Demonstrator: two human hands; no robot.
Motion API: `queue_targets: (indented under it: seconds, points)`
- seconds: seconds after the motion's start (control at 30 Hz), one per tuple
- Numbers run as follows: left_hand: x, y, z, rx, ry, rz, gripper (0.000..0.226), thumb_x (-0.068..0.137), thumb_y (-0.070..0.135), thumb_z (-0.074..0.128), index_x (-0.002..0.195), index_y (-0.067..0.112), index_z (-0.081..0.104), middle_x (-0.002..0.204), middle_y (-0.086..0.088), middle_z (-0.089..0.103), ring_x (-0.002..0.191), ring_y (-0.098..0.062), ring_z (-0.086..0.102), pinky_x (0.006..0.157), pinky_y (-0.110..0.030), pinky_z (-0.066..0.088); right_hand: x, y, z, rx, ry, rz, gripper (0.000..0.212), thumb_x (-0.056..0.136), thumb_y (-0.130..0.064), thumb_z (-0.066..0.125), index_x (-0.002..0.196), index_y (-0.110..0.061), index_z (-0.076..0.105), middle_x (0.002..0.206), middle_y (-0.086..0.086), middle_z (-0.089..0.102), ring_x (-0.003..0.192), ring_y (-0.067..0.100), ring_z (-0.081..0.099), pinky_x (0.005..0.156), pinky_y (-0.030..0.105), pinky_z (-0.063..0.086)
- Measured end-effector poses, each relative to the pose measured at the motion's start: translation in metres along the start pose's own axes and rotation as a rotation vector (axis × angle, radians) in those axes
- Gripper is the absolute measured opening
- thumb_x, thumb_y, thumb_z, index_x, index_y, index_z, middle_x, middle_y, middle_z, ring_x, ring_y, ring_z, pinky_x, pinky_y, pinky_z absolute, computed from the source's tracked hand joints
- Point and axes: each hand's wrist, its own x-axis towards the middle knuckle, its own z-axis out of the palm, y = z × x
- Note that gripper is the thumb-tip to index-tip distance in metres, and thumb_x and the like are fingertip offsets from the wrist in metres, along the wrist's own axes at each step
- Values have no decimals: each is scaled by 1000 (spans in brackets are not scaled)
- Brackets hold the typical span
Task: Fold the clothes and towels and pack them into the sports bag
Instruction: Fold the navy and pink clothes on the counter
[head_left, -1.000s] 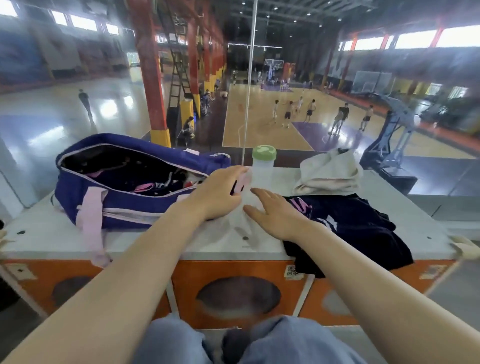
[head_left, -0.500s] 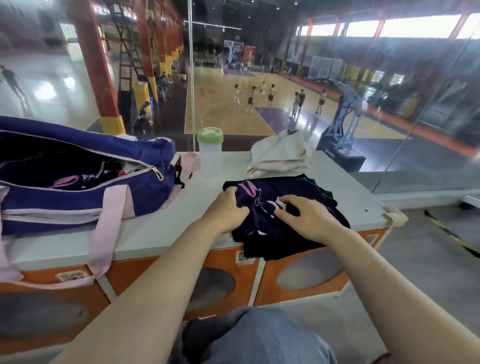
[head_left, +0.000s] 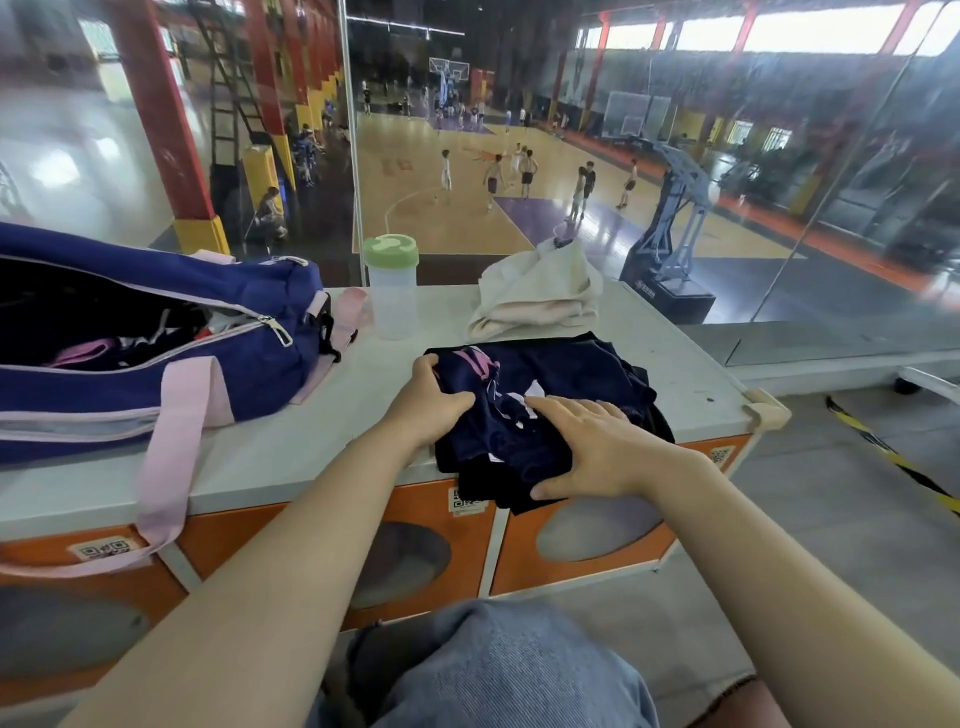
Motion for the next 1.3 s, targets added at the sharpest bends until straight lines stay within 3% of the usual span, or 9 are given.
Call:
queue_targets:
  seconds: [0.2,0.4,0.47,0.6,0.7,0.9,1.0,1.17,1.3]
  points:
    - [-2,5,3,-75,-1,103,62,88,13,54,144,25,31,131,-3,51,110,-21,55,98,-43,50,6,4,-9,19,44,-9,69,84,-39,57,147,-33,30,143,-6,49,128,23,47,107,43,34]
    - [2,3,4,-30,15,129,54,92,7,39,144,24,36,138,-3,47,108,-18,50,98,-35,46,12,8,-11,-41,50,-23,60,89,-38,57,145,-37,35,141,-8,52,125,22,51,102,40,41]
    - [4,-1,1,123,6,164,62,89,2,40,146,22,32,146,-8,39,120,-26,47,103,-38,42,16,11,-16,52,68,15,51,93,-39,53,142,-37,40,137,-5,57,122,22,54,99,38,44]
    - [2,-6,-5,550,-89,375,81,80,4,58,151,22,23,161,-3,1,146,-31,10,118,-41,23,27,12,-28,170,102,49,29,97,-34,51,124,-25,53,117,-1,63,110,24,58,86,32,42]
    - [0,-7,-7,691,-171,538,85,79,10,63,153,23,21,163,-3,-7,149,-24,-7,120,-40,9,34,15,-34,197,84,68,8,95,-34,51,98,-27,49,98,-5,61,96,22,58,80,34,42]
    - [13,-19,0,801,-114,733,69,81,31,61,146,19,41,161,4,19,150,-21,3,119,-48,13,34,16,-37,239,55,35,9,94,-32,52,86,-29,52,90,-8,61,88,14,58,79,31,43]
    - [13,-19,2,609,-176,669,69,75,35,51,143,24,46,155,7,35,149,-17,13,118,-47,18,31,17,-35,259,54,37,7,93,-33,53,87,-31,53,87,-10,61,84,11,57,73,27,42]
    - [10,-17,0,532,-297,493,66,85,33,61,147,25,40,158,-1,25,148,-16,11,119,-39,17,25,16,-29,239,65,14,16,93,-37,56,86,-42,43,82,-16,56,78,5,55,67,23,38]
    - [11,-16,5,607,-225,673,38,88,39,62,120,19,61,125,2,60,125,-17,45,105,-38,38,23,14,-23,285,106,22,8,94,-43,52,87,-41,49,85,-13,63,81,10,60,76,31,47]
